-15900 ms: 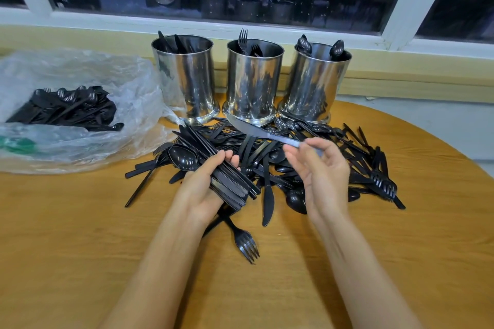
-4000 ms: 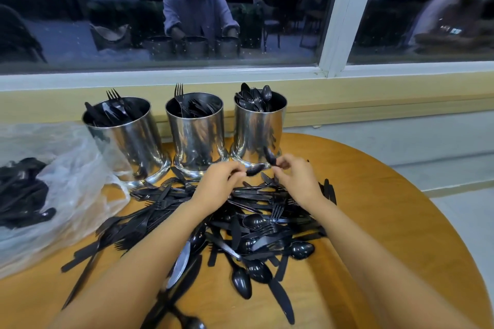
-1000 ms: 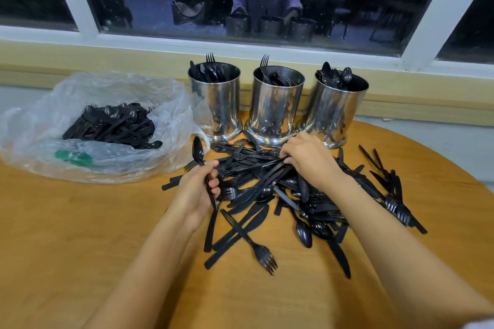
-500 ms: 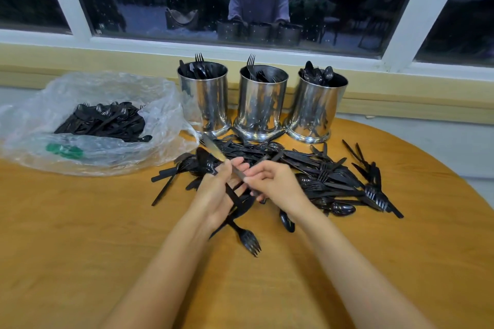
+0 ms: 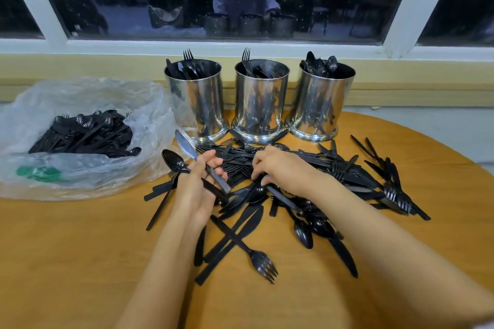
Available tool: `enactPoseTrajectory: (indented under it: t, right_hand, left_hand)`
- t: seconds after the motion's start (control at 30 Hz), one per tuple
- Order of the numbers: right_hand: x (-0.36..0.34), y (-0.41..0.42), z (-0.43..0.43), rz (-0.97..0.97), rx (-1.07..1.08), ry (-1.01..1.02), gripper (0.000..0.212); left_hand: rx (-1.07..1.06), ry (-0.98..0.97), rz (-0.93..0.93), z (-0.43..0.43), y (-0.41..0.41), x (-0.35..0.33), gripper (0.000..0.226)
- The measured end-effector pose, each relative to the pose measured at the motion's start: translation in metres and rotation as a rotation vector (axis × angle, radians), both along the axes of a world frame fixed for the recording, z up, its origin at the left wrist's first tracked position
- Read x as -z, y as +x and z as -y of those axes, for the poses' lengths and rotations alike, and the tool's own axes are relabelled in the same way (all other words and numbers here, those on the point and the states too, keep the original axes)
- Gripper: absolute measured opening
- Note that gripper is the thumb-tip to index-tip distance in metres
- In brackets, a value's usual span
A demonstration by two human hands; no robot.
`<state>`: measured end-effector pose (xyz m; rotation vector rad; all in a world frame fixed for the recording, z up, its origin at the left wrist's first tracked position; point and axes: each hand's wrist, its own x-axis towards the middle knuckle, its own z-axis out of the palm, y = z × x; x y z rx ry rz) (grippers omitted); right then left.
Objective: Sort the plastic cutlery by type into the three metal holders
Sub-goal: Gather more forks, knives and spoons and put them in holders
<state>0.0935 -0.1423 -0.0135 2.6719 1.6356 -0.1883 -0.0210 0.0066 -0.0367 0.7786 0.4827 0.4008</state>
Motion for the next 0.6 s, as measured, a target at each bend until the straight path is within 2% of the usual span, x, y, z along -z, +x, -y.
enactPoseTrajectory:
  t: [0.13, 0.3, 0.37, 0.47, 0.5, 0.53, 0.6]
  right_hand:
    - [-0.003, -0.002, 0.000, 0.142, -0.086, -0.040, 0.030]
    - [0.009, -0.003, 0.004, 0.341, -0.161, 0.014, 0.027]
    - [0.015, 0.001, 0.008, 0.430, -0.113, 0.062, 0.027]
    - [0.014, 0.008, 0.020, 0.521, 0.059, 0.240, 0.028]
    - [0.012, 0.005, 0.024, 0.504, 0.144, 0.335, 0.023]
    - [0.009, -0.001, 0.027, 0.394, 0.264, 0.491, 0.020]
    - [0.005, -0.021, 0.028, -0.054, 0.505, 0.862, 0.023]
  left_hand:
    - [-0.013, -0.019, 0.031, -0.003, -0.002, 0.002, 0.030]
    - [0.001, -0.003, 0.057, -0.005, -0.009, 0.002, 0.029]
    - [-0.006, -0.015, 0.074, -0.008, -0.010, 0.004, 0.028]
    - [-0.009, -0.009, 0.079, -0.011, -0.012, 0.007, 0.028]
    - [0.001, 0.000, 0.081, -0.009, -0.013, 0.006, 0.029]
    - [0.014, 0.012, 0.078, -0.007, -0.013, 0.006, 0.029]
    - [0.046, 0.062, 0.050, 0.000, -0.014, 0.005, 0.027]
